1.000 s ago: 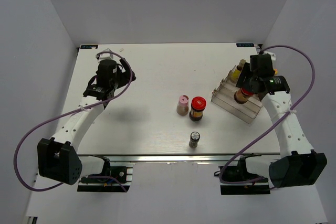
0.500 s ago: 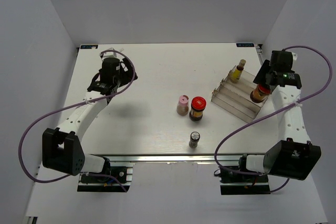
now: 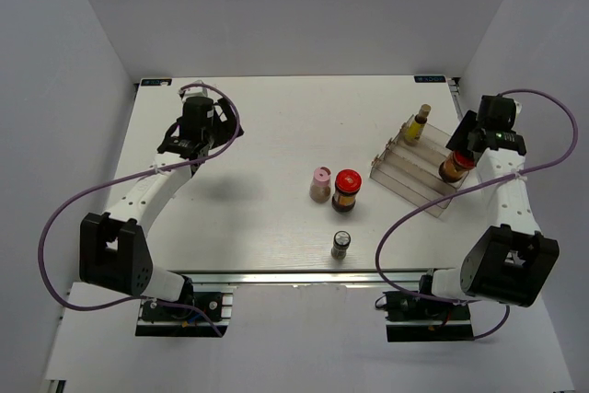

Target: Organize the condiment bottles

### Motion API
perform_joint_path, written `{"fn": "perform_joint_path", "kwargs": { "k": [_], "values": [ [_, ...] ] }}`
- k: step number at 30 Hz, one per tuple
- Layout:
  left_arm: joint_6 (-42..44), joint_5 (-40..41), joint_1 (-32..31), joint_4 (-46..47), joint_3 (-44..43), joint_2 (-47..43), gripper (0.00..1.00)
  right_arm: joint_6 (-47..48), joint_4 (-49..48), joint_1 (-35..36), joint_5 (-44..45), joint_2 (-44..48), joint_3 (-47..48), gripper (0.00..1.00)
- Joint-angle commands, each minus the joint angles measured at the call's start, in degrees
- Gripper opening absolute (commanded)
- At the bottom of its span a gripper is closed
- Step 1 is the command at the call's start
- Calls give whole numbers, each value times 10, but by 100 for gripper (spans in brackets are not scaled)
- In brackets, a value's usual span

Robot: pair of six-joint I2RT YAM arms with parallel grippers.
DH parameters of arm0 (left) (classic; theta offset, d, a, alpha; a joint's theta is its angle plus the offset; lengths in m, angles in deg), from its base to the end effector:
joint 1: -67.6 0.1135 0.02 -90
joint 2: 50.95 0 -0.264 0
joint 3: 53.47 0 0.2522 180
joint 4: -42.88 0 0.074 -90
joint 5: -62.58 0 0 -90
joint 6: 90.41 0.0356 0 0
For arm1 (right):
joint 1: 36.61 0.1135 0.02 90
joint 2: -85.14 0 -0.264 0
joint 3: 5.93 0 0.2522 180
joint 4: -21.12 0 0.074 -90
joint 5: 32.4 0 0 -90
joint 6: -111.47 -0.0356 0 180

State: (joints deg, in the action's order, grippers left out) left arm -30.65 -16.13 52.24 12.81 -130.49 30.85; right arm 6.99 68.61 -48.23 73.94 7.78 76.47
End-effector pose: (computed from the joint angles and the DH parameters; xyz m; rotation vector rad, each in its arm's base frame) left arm 0.3134 -0.0788 0.2916 -0.3926 2.1400 -0.2417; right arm 0.2852 -0.0689 0.3203 0.6580 2.1974 -0.3034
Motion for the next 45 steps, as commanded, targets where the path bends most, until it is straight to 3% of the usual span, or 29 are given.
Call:
{"fn": "perform_joint_path", "kwargs": {
  "k": [1,7,19,20,22,25,26,31,40,45],
  "values": [
    [2,-5,-1,2,-15,-10,98,2,-68,-11,0,6,3,10],
    [4,6,-1,-5,-17,-9,98,-9,-89,-23,-3,0,-35,11],
    [3,6,-1,-13,-16,-16,98,-26,-90,-27,-16,-37,-55,33],
    [3,8,-1,-13,-15,-17,98,-30,-90,-26,-13,-37,-56,46],
    [3,9,-2,-14,-14,-23,98,-31,-91,-26,-9,-34,-57,52],
    [2,10,-1,-17,-12,-28,98,-30,-83,-27,-9,-28,-49,52],
    [1,10,-1,-17,-12,-32,98,-30,-81,-26,-10,-25,-47,74],
    [-3,8,-1,-21,-1,-44,98,-28,-59,-26,-14,-5,-30,89],
    [-11,5,-1,-26,16,-78,98,-20,-48,-15,-84,68,-22,89],
    [-15,4,-1,-28,28,-98,98,5,-32,54,-108,114,-14,89]
  ]
}}
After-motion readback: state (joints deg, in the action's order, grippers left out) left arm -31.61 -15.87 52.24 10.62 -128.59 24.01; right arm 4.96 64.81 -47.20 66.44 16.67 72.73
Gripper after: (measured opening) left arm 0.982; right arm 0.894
